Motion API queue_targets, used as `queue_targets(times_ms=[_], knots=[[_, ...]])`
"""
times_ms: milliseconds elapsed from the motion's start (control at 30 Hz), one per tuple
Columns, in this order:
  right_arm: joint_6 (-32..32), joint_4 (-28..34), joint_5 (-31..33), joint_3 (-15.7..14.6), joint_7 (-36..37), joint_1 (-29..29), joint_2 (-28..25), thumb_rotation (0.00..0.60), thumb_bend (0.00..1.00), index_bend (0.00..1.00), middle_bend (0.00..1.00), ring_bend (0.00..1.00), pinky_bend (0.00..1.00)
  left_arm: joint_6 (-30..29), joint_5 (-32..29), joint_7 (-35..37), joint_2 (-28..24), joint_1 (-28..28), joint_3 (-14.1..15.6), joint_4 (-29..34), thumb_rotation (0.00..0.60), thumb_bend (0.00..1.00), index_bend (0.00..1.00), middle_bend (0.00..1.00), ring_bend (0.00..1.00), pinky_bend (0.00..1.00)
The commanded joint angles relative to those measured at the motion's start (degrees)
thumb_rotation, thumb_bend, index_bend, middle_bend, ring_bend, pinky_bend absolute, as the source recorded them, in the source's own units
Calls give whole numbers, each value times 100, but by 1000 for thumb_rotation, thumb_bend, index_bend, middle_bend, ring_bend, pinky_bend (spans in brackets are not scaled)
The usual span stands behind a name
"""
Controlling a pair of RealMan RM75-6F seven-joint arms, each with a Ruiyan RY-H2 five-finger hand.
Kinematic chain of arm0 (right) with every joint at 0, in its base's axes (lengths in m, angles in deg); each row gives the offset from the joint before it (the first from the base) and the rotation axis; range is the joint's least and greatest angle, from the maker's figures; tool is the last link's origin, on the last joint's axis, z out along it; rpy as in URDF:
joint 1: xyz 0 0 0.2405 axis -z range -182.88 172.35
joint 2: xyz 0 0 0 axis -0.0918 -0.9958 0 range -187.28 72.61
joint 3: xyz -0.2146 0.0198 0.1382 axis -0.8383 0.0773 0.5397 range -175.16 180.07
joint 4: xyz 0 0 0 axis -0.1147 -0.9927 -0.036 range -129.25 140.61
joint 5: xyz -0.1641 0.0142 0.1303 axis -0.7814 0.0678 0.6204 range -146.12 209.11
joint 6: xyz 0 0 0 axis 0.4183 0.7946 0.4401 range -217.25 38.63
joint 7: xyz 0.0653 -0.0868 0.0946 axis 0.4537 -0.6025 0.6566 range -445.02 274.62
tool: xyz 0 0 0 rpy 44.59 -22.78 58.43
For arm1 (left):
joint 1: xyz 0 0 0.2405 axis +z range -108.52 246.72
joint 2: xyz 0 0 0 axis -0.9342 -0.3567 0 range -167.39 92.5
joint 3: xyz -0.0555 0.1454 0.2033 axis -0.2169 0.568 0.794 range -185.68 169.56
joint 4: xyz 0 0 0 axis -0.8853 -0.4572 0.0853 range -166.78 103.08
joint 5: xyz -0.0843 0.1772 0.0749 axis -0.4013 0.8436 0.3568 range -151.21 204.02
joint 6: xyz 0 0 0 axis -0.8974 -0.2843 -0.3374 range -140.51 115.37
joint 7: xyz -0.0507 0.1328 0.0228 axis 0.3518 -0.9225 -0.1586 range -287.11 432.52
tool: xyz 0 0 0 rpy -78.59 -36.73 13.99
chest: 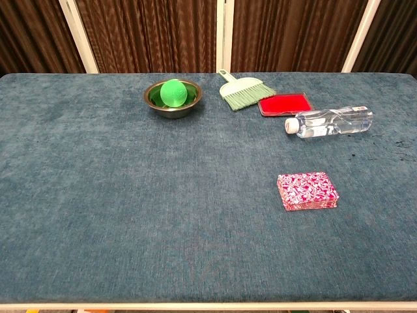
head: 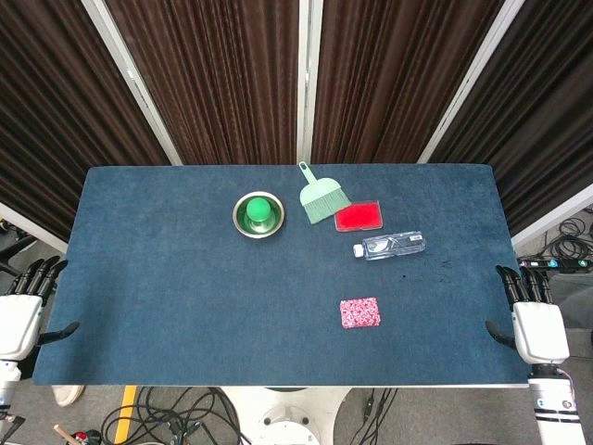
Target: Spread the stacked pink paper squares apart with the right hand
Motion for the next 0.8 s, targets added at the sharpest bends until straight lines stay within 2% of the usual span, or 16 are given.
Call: queue_targets(times_ms=[33,433,667,800], knots=[[-8,8,1,1,-8,-5,-1,600,106,42,110,0,0,-5,0,-2,0,3,1,2,600,0,88,69,43,179],[-209,246,-52,19,-266,-181,-36,600,106,42,138,0,0,-1,65,-23,-28,-27,11,63,600,0,88,69,43,179],[-847,705,-35,-64,-808,-545,-3,600,104,55,176,0,0,-11,106,-7,-88,12,78,86,600,0,88,69,43,178],[-1254,920,-56,-117,-1372,-828,119,600,104,66,178,0,0,-88,98,36,-83,65,83,46,600,0,88,69,43,178]])
